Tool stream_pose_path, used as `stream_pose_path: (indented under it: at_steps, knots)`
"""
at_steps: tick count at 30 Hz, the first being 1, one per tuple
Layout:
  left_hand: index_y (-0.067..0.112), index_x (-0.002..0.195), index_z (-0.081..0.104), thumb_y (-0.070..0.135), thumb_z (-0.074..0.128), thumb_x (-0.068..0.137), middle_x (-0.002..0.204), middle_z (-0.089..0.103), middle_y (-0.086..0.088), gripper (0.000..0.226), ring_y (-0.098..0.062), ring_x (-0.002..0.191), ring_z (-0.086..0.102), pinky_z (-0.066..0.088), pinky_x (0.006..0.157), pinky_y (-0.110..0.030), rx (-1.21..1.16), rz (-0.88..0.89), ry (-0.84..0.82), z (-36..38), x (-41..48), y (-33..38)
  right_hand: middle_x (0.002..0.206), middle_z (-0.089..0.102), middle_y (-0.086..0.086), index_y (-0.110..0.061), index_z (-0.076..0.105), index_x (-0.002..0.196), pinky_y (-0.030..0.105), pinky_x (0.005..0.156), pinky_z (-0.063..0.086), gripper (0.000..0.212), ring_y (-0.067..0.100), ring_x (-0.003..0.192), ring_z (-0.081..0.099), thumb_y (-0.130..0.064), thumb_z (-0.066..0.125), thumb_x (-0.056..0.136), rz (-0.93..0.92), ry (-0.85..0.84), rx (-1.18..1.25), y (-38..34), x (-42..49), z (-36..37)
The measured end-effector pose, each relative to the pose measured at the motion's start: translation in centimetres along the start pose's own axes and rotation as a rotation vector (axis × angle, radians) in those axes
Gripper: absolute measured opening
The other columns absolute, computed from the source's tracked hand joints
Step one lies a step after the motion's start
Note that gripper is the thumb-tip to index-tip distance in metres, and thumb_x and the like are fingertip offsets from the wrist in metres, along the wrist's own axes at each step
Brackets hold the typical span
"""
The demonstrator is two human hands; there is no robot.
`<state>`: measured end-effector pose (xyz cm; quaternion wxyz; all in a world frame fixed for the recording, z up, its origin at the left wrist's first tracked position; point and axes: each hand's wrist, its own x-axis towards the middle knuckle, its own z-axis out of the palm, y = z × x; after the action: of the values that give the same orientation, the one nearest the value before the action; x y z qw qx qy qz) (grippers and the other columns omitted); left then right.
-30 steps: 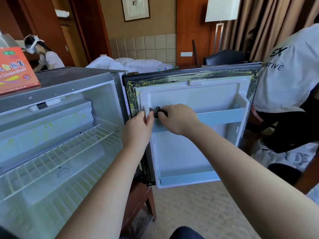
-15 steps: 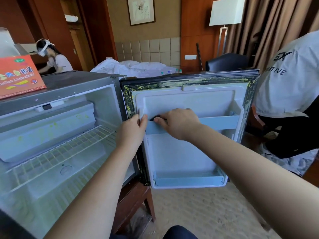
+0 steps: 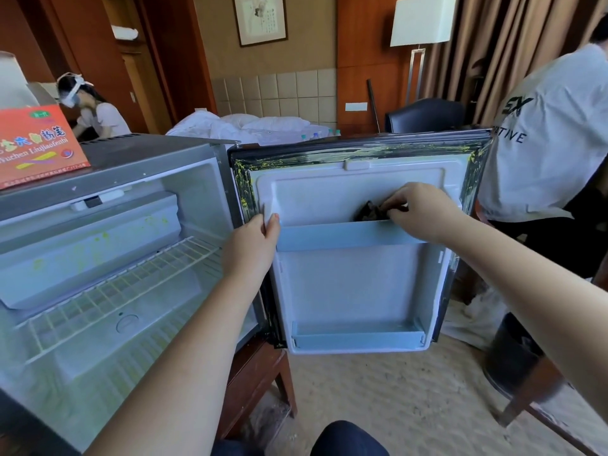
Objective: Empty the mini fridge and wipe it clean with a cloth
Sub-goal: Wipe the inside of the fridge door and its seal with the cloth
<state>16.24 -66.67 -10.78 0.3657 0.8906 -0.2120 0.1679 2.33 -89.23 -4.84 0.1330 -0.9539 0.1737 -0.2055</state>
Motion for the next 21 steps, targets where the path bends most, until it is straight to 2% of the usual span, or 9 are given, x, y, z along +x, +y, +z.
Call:
stream_pose_path:
  at_steps: [3, 6, 8, 11, 12, 15, 17, 19, 21]
  knots:
    - [0.014, 0.066, 0.037, 0.044, 0.037, 0.101, 0.062, 0.045, -0.006, 0.045, -0.038, 0.075, 0.055, 0.032, 0.058, -0.037, -0.022, 0.012, -0.005, 0.0, 0.0, -0.3, 0.106, 0.071, 0.005, -0.015, 0.076, 0.098, 0.021, 0.077, 0.044, 0.039, 0.024, 0.095, 0.062, 0.005, 0.047, 0.083, 0.013, 0.071, 0.101, -2.2, 0.3, -0.6]
    - [0.013, 0.07, 0.042, 0.044, 0.036, 0.101, 0.065, 0.048, -0.006, 0.044, -0.037, 0.076, 0.056, 0.033, 0.058, -0.037, -0.025, 0.017, -0.007, -0.1, -0.1, -0.4, 0.102, 0.067, 0.008, -0.014, 0.077, 0.093, 0.026, 0.076, 0.044, 0.04, 0.028, 0.095, 0.061, 0.007, 0.047, 0.077, -0.112, 0.373, 0.217, -6.0, 0.6, -0.5]
    - [0.012, 0.072, 0.045, 0.045, 0.036, 0.101, 0.068, 0.051, -0.008, 0.044, -0.037, 0.078, 0.056, 0.036, 0.059, -0.038, -0.03, 0.014, -0.013, -0.3, -0.1, -0.4, 0.108, 0.063, 0.01, -0.01, 0.076, 0.096, 0.028, 0.076, 0.044, 0.034, 0.028, 0.096, 0.06, 0.003, 0.049, 0.079, -0.24, 0.517, 0.265, -8.7, 0.9, 0.7]
    - [0.015, 0.07, 0.041, 0.043, 0.038, 0.1, 0.078, 0.057, -0.016, 0.042, -0.04, 0.082, 0.056, 0.042, 0.065, -0.039, -0.027, -0.004, -0.018, -0.4, -0.1, -0.2, 0.124, 0.056, 0.007, -0.01, 0.07, 0.113, 0.022, 0.071, 0.033, 0.03, 0.024, 0.104, 0.057, -0.008, 0.052, 0.09, -0.288, 0.413, 0.192, -11.7, 1.9, 3.6]
    - [0.015, 0.066, 0.037, 0.042, 0.039, 0.1, 0.08, 0.057, -0.018, 0.043, -0.041, 0.083, 0.056, 0.04, 0.064, -0.039, -0.019, -0.015, -0.022, -0.5, -0.1, -0.1, 0.126, 0.056, 0.006, -0.009, 0.068, 0.115, 0.022, 0.073, 0.035, 0.029, 0.024, 0.108, 0.056, -0.01, 0.052, 0.092, -0.299, 0.363, 0.154, -12.2, 2.3, 4.6]
    - [0.017, 0.064, 0.032, 0.036, 0.041, 0.1, 0.086, 0.06, -0.022, 0.042, -0.042, 0.086, 0.056, 0.037, 0.063, -0.039, 0.003, -0.026, -0.05, -0.6, 0.1, 0.0, 0.113, 0.062, 0.013, 0.0, 0.072, 0.098, 0.036, 0.078, 0.053, 0.024, 0.033, 0.107, 0.058, -0.009, 0.056, 0.083, -0.4, 0.353, 0.032, -13.0, 2.1, 6.9]
    - [0.017, 0.066, 0.034, 0.034, 0.041, 0.1, 0.091, 0.062, -0.022, 0.039, -0.042, 0.088, 0.057, 0.04, 0.065, -0.04, 0.014, -0.022, -0.057, -0.7, 0.0, 0.0, 0.111, 0.063, 0.014, 0.002, 0.071, 0.095, 0.04, 0.084, 0.053, 0.029, 0.035, 0.109, 0.057, -0.017, 0.054, 0.082, -0.444, 0.372, -0.014, -12.6, 1.8, 7.8]
    - [0.015, 0.07, 0.04, 0.033, 0.042, 0.1, 0.09, 0.063, -0.021, 0.035, -0.042, 0.087, 0.057, 0.041, 0.066, -0.04, 0.006, -0.019, -0.049, -0.5, 0.1, 0.0, 0.116, 0.06, 0.012, -0.001, 0.069, 0.103, 0.04, 0.09, 0.05, 0.037, 0.033, 0.112, 0.052, -0.029, 0.051, 0.088, -0.43, 0.321, -0.02, -12.1, 1.4, 8.3]
    - [0.015, 0.068, 0.038, 0.033, 0.043, 0.099, 0.076, 0.057, -0.014, 0.036, -0.041, 0.084, 0.056, 0.036, 0.061, -0.038, -0.026, -0.021, -0.031, -0.4, 0.0, -0.2, 0.118, 0.057, 0.007, -0.009, 0.068, 0.11, 0.038, 0.084, 0.048, 0.033, 0.029, 0.111, 0.049, -0.032, 0.053, 0.093, -0.339, 0.273, 0.077, -11.5, 1.1, 8.3]
